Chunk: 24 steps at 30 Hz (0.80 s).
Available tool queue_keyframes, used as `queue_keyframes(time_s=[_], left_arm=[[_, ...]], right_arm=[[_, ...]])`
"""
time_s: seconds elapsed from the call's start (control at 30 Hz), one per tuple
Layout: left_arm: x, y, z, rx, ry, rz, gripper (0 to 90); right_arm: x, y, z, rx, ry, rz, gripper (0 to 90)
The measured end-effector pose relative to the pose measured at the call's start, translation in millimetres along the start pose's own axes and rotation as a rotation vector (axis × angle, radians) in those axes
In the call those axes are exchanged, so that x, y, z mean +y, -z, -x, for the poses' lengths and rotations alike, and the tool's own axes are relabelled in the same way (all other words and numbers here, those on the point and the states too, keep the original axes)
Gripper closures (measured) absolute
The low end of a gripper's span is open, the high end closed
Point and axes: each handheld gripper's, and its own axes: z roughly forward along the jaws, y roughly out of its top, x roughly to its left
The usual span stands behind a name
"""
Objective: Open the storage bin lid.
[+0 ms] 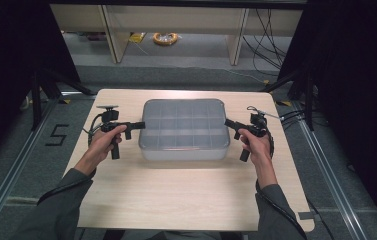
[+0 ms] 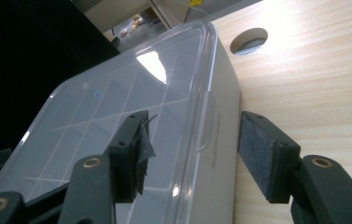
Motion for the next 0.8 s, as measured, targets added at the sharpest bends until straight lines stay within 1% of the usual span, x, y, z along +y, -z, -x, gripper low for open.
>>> queue_keyframes(time_s=[0.03, 0.07, 0.1, 0.13, 0.17, 0.2, 0.23, 0.27, 0.3, 0.33, 0.37, 0.4, 0.43, 0.47, 0.5, 0.53, 0.57, 0.6, 0.63, 0.67, 0.7, 0.73, 0.77, 0.8], left_arm=[[1.6, -2.9, 0.4, -0.001, 0.015, 0.005, 33.0], [3.0, -5.3, 0.6, 0.001, 0.028, 0.004, 33.2], [4.5, -7.4, 0.5, 0.004, 0.033, 0.003, 33.2], [6.0, -9.5, 0.3, 0.005, 0.030, 0.000, 33.5], [7.0, -11.6, 0.9, 0.008, 0.030, 0.000, 34.4], [8.3, -15.4, 1.8, 0.010, 0.030, -0.004, 35.6], [8.3, -15.4, 1.8, 0.010, 0.030, -0.004, 36.0], [9.5, -18.4, 2.8, 0.014, 0.030, -0.009, 36.1], [9.5, -18.4, 2.8, 0.014, 0.030, -0.009, 36.3], [10.2, -21.2, 3.6, 0.015, 0.031, -0.014, 37.0], [10.2, -21.2, 3.6, 0.015, 0.031, -0.014, 37.5], [10.2, -22.4, 3.8, 0.015, 0.030, -0.017, 37.5], [10.3, -23.7, 4.2, 0.021, 0.031, -0.018, 38.1], [10.8, -25.9, 4.1, 0.023, 0.030, -0.021, 39.5], [10.8, -25.9, 4.1, 0.023, 0.030, -0.021, 39.8], [11.1, -27.1, 3.6, 0.022, 0.029, -0.024, 39.8], [11.2, -28.1, 3.1, 0.018, 0.032, -0.024, 39.8], [11.0, -29.3, 2.1, 0.011, 0.039, -0.027, 40.3], [11.0, -30.1, 1.1, 0.005, 0.051, -0.038, 41.5], [10.7, -31.1, 1.1, 0.012, 0.058, -0.033, 42.1], [11.2, -31.8, -0.1, 0.019, 0.040, -0.032, 43.6], [11.6, -32.0, -0.7, 0.021, 0.037, -0.029, 46.1], [11.6, -32.0, -0.7, 0.021, 0.037, -0.029, 47.2], [11.7, -30.0, -0.4, 0.028, 0.040, -0.024, 49.1]], right_arm=[[1.0, -3.3, 5.7, -0.002, 0.071, 0.019, 44.9], [1.9, -7.4, 5.7, -0.002, 0.063, 0.016, 45.8], [1.9, -7.4, 5.7, -0.002, 0.063, 0.016, 45.8], [1.4, -7.2, -0.6, 0.002, -0.015, -0.012, 46.3], [1.9, -9.6, -0.3, -0.001, 0.008, -0.005, 46.7], [1.9, -12.6, -3.1, 0.004, -0.004, -0.015, 47.3], [1.9, -12.6, -3.1, 0.004, -0.004, -0.015, 47.3], [2.4, -16.8, -3.6, 0.010, 0.018, -0.002, 48.0], [2.4, -16.8, -3.6, 0.010, 0.018, -0.002, 48.0], [3.1, -18.9, -3.9, 0.001, 0.054, 0.000, 47.7], [3.1, -18.9, -3.9, 0.001, 0.054, 0.000, 47.7], [3.1, -19.7, -5.7, -0.002, 0.034, -0.005, 47.8], [2.8, -20.1, -6.2, -0.004, 0.027, -0.006, 48.1], [4.0, -22.5, -1.8, -0.008, 0.065, 0.003, 48.7], [4.0, -22.5, -1.8, -0.008, 0.065, 0.003, 48.7], [3.1, -21.2, -7.1, -0.005, -0.007, -0.018, 48.8], [3.5, -21.2, -6.2, -0.006, 0.005, -0.019, 49.1], [3.3, -22.8, -5.1, -0.005, 0.016, -0.006, 49.5], [3.0, -22.4, -6.1, -0.006, -0.011, -0.018, 50.0], [2.7, -21.8, -7.4, -0.006, -0.038, -0.034, 50.5], [2.4, -24.0, -4.6, -0.009, 0.003, -0.021, 50.8], [1.8, -25.4, -3.3, -0.015, 0.013, -0.022, 53.2], [1.8, -25.4, -3.3, -0.015, 0.013, -0.022, 53.2], [-0.8, -26.5, -5.7, -0.017, -0.042, -0.022, 56.0]])
